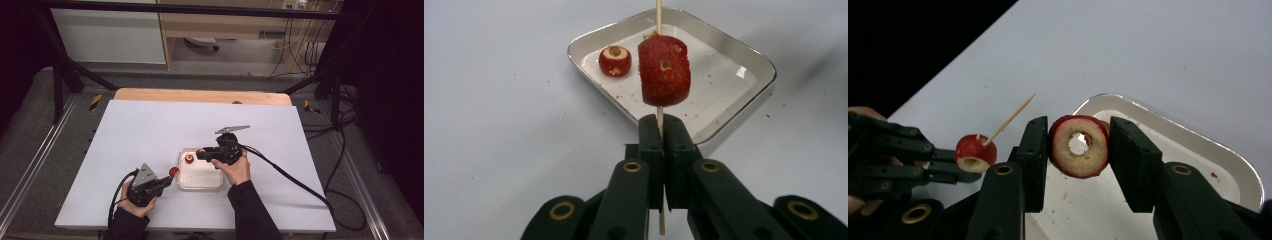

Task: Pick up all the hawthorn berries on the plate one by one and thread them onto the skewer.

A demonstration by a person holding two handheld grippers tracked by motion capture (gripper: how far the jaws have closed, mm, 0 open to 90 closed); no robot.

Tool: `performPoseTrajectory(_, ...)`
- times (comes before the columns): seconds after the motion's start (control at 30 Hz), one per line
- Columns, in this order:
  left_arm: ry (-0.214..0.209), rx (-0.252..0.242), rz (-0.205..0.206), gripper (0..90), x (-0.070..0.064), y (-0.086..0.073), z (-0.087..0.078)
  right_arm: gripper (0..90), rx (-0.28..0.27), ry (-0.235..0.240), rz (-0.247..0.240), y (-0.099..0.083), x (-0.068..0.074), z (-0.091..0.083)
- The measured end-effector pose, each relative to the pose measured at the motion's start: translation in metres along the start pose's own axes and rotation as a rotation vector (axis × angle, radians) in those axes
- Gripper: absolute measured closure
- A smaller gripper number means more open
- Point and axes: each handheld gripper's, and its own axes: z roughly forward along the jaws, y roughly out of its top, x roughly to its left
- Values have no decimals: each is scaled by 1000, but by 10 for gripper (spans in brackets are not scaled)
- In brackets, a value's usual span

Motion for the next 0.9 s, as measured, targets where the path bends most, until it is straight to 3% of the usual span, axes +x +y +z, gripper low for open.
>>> performPoseTrajectory(0.23,2,-33,-24,878,-4,1,-2,611,-147,22,75,-3,-3,-8)
performPoseTrajectory(0.47,0,-53,-61,878,-9,1,-2,611,-260,50,141,-7,-6,-9)
performPoseTrajectory(0.9,-21,-93,-112,878,-19,2,0,612,-446,75,187,-10,2,-5)
